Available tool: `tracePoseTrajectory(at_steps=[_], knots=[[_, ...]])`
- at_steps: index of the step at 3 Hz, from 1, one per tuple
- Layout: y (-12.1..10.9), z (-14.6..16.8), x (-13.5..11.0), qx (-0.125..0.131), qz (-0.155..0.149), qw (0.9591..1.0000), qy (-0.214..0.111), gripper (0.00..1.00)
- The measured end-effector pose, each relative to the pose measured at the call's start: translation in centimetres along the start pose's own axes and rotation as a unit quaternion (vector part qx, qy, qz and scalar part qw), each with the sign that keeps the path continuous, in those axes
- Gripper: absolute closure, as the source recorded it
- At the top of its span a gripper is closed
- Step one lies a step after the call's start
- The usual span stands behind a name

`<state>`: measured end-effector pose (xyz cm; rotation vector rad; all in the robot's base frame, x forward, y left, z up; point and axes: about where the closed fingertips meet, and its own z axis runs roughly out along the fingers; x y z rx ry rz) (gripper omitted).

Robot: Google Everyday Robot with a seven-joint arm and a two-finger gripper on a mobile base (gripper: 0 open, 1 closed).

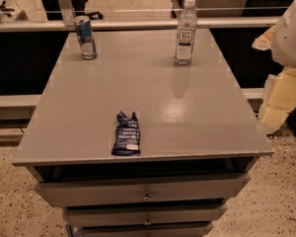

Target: Pick redbull can

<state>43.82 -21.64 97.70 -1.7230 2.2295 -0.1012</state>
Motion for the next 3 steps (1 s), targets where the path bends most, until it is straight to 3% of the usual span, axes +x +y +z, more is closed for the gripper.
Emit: tracePoseTrajectory(at_steps=[1,2,3], knots=[[0.0,0.0,0.0,0.0,0.0,1.0,0.0,0.0],[-0.8,1.1,-1.2,-0.003,0.009,0.9996,-0.025,0.0],[-2.1,3.2,-4.2,-0.003,0.017,0.9971,-0.073,0.0]])
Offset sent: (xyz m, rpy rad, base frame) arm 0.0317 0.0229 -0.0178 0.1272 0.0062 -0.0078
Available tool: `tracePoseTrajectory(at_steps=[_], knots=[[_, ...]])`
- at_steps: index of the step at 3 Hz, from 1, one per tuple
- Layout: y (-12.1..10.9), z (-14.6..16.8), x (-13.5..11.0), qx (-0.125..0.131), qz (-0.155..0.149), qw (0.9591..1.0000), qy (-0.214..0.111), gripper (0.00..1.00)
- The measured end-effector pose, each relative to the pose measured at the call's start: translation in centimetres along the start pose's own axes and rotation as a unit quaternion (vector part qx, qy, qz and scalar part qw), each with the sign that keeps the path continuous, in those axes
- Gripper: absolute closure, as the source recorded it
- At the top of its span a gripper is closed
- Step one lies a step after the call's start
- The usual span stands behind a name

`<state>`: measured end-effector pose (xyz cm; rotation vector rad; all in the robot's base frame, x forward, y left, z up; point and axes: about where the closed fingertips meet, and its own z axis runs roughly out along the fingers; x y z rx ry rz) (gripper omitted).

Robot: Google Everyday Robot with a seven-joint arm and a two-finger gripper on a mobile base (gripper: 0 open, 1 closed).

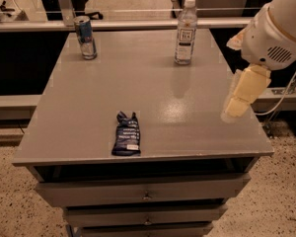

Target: Pick redbull can

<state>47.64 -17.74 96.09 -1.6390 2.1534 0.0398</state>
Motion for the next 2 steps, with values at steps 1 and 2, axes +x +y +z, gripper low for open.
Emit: tracePoseTrajectory(at_steps=[1,2], knots=[[-2.3,2.6,-4.2,0.005,0.009,0.9974,-0.072,0.0],[-4.1,5.6,-10.3,0.003,0.028,0.9876,-0.155,0.0]])
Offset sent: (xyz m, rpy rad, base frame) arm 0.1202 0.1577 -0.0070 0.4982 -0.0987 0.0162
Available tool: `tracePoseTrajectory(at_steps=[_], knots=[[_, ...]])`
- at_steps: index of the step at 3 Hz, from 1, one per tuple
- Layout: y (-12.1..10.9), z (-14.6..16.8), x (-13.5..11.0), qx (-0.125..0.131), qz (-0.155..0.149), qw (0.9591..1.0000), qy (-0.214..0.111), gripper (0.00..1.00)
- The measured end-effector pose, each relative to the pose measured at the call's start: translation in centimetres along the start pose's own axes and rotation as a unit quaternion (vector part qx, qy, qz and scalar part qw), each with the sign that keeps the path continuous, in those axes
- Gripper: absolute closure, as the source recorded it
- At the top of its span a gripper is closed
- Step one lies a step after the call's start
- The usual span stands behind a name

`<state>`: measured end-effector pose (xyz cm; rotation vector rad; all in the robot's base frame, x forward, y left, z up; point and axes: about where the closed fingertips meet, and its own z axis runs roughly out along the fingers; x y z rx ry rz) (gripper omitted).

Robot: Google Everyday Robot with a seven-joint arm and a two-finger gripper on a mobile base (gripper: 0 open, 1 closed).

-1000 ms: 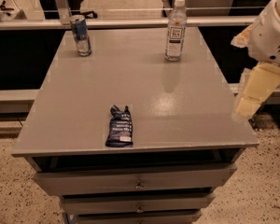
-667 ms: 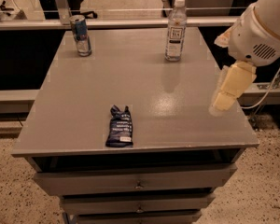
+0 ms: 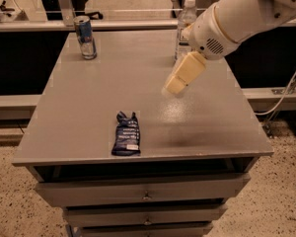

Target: Pick redbull can

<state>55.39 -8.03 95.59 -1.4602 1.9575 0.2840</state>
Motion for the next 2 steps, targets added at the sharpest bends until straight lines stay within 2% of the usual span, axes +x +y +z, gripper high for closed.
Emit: tracePoseTrajectory(at_steps=[1,2], knots=[[0.0,0.0,0.0,0.0,0.0,1.0,0.0,0.0],[-0.1,1.0,-0.9,0.008,0.009,0.9998,-0.017,0.0]])
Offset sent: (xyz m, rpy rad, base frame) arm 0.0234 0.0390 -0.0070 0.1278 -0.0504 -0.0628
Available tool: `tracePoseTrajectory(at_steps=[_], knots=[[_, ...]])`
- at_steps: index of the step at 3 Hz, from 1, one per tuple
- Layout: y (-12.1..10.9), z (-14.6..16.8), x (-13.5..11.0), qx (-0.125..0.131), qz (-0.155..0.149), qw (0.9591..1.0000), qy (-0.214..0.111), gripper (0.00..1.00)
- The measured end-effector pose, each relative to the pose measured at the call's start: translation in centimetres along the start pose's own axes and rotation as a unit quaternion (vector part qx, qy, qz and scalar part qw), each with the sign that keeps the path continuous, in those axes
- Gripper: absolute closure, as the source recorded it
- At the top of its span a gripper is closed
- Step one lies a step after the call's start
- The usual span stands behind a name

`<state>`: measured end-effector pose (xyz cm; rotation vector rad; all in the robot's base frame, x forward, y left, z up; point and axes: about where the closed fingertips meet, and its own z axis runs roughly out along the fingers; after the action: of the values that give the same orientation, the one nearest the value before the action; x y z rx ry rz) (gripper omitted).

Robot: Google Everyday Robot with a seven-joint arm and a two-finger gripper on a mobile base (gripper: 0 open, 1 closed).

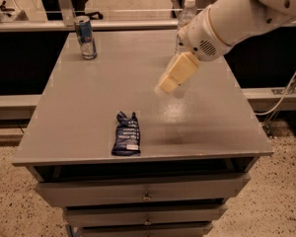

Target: Pick redbull can

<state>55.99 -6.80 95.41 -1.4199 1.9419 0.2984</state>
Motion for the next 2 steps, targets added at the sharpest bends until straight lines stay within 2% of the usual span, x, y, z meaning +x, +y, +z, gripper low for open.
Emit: tracePoseTrajectory(at_steps=[1,2], knots=[[-0.4,4.0,-2.8,0.005,0.021,0.9984,-0.052,0.0],[-2.0,8.5,-6.2,0.02,0.041,0.9925,-0.114,0.0]])
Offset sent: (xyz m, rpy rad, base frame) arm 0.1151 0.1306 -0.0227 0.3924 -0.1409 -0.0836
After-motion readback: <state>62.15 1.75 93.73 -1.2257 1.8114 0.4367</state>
